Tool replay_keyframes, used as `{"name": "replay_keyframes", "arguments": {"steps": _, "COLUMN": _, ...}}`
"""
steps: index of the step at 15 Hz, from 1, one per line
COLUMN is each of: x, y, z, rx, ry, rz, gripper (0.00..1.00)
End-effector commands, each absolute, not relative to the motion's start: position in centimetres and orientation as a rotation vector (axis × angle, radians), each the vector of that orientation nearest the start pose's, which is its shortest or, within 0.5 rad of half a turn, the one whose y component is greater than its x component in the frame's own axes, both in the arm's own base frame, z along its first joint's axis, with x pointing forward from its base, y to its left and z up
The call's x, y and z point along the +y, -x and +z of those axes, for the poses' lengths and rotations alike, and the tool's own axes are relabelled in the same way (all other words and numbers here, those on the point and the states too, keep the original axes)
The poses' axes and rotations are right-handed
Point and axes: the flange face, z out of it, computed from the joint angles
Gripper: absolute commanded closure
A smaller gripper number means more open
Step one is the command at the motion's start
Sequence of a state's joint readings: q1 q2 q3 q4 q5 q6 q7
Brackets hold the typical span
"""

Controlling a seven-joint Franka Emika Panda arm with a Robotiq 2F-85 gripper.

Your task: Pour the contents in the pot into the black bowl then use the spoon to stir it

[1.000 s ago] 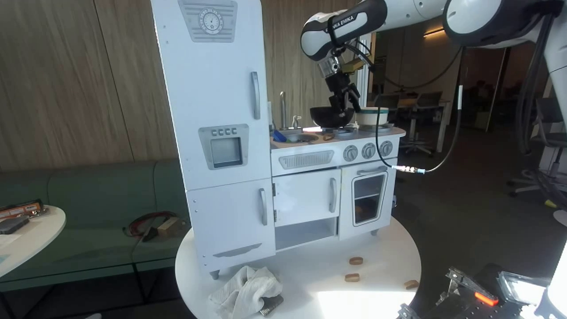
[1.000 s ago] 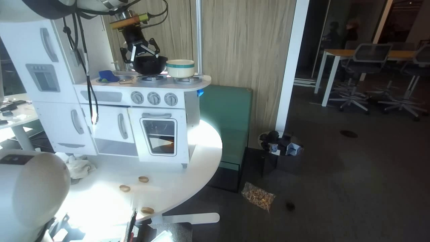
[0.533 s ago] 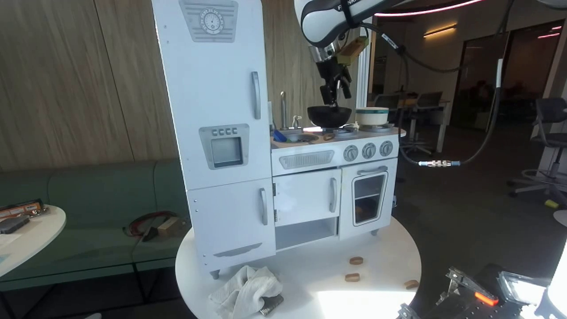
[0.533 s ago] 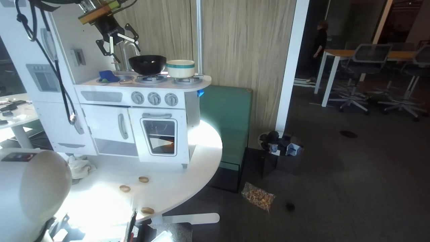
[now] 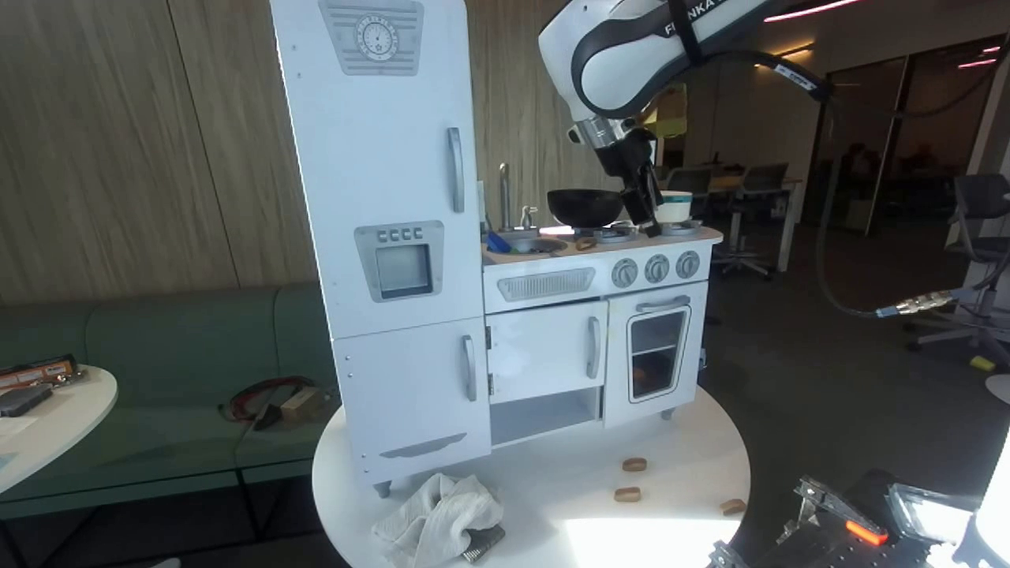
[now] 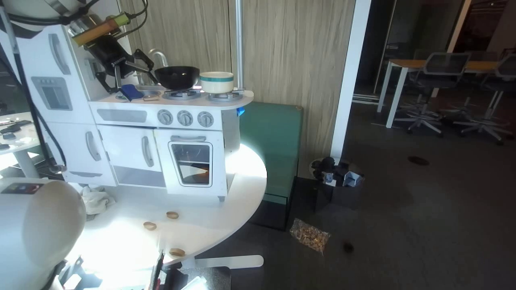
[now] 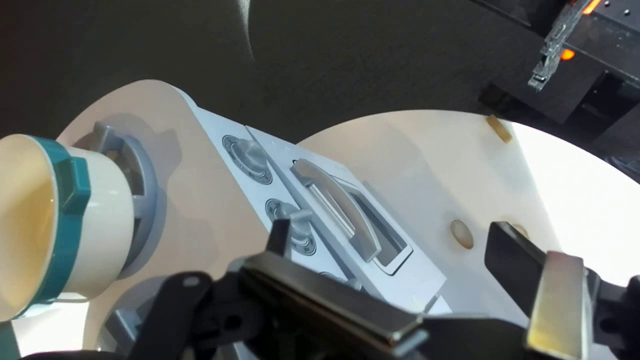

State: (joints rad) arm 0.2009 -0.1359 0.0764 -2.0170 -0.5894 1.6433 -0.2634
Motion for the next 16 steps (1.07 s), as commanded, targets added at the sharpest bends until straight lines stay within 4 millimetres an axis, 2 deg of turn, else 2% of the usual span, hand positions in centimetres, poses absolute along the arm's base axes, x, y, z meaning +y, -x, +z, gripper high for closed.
{"name": "replay_keyframes", "arguments": {"steps": 1, "x": 8.8, "y": -46.4, "z": 47.9, "rx": 0.957, "ry": -2.205, "rz": -0.337, "gripper": 0.0}}
{"name": "replay_keyframes", "arguments": {"steps": 2, "x": 8.6, "y": -46.7, "z": 47.5, "rx": 0.931, "ry": -2.187, "rz": -0.36, "gripper": 0.0}}
{"name": "replay_keyframes", "arguments": {"steps": 3, "x": 8.8, "y": -47.5, "z": 47.6, "rx": 0.899, "ry": -2.254, "rz": -0.372, "gripper": 0.0}}
{"name": "replay_keyframes", "arguments": {"steps": 5, "x": 8.9, "y": -47.3, "z": 46.8, "rx": 0.905, "ry": -2.245, "rz": -0.389, "gripper": 0.0}}
{"name": "replay_keyframes", "arguments": {"steps": 9, "x": 8.8, "y": -47.4, "z": 46.8, "rx": 0.902, "ry": -2.246, "rz": -0.388, "gripper": 0.0}}
{"name": "replay_keyframes", "arguments": {"steps": 11, "x": 10.2, "y": -48.7, "z": 46.2, "rx": 1.079, "ry": -2.172, "rz": -0.277, "gripper": 0.0}}
{"name": "replay_keyframes", "arguments": {"steps": 12, "x": 11.2, "y": -49.1, "z": 46.5, "rx": 1.109, "ry": -2.149, "rz": -0.221, "gripper": 0.0}}
{"name": "replay_keyframes", "arguments": {"steps": 16, "x": 14.8, "y": -48.7, "z": 47.8, "rx": 1.255, "ry": -2.019, "rz": -0.056, "gripper": 0.0}}
